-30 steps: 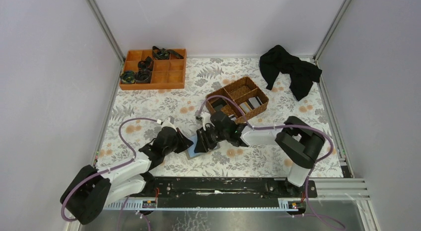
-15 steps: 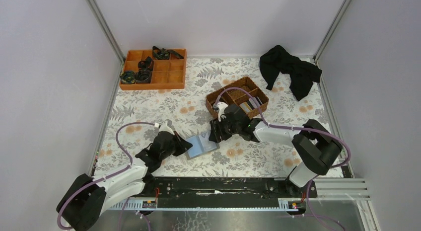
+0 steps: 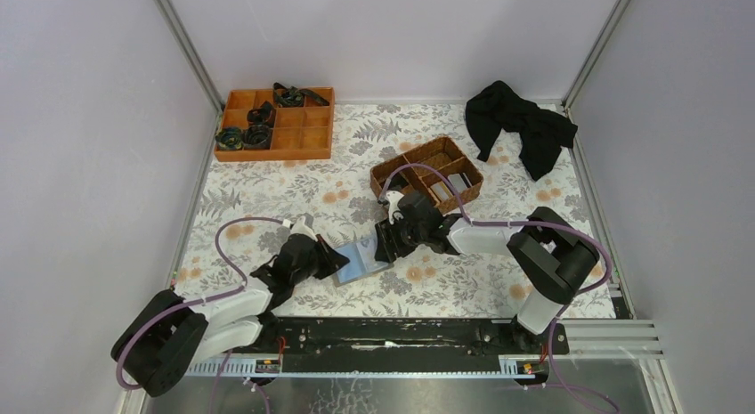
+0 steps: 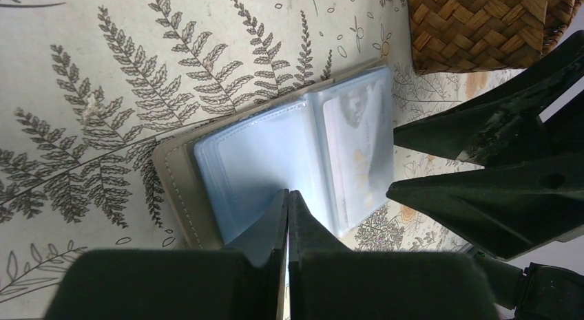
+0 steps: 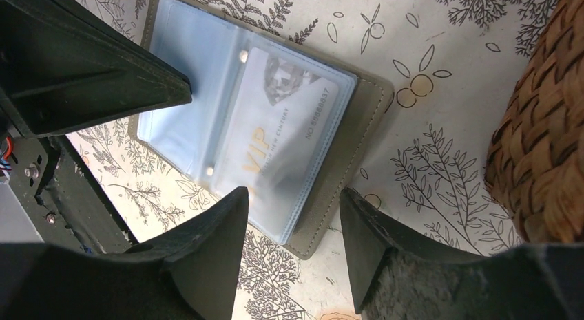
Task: Take the credit cards out of the card holder
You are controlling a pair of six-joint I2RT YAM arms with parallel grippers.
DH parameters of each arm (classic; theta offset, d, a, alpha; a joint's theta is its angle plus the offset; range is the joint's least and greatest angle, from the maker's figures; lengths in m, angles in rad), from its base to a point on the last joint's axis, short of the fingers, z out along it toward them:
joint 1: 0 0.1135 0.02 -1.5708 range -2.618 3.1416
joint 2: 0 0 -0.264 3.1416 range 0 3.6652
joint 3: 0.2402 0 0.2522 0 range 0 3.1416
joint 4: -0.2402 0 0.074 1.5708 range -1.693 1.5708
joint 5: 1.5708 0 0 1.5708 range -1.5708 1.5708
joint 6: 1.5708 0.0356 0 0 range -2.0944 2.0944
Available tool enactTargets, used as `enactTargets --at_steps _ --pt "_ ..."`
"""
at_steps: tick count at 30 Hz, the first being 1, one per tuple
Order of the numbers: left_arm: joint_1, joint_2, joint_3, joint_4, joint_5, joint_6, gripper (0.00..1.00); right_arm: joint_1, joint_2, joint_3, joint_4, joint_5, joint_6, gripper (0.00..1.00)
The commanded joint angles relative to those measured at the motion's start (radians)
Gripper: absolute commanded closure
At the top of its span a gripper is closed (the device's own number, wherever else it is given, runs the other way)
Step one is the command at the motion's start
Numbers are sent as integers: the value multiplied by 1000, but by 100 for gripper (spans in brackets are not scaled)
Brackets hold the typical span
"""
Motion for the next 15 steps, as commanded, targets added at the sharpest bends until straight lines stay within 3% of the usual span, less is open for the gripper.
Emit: enactTargets --at_steps 1,5,9,11,15 --pt "-5 42 -5 0 13 37 100 4 13 31 54 -61 21 42" --pt "-5 75 -4 28 27 38 100 6 22 50 56 -85 26 53" --pt "-5 99 -7 51 38 37 100 11 30 63 50 -94 26 76" --pt "-5 105 -8 56 40 40 100 14 28 65 45 -97 26 83" --pt "-4 111 -3 56 45 47 100 14 -2 61 36 -83 31 84"
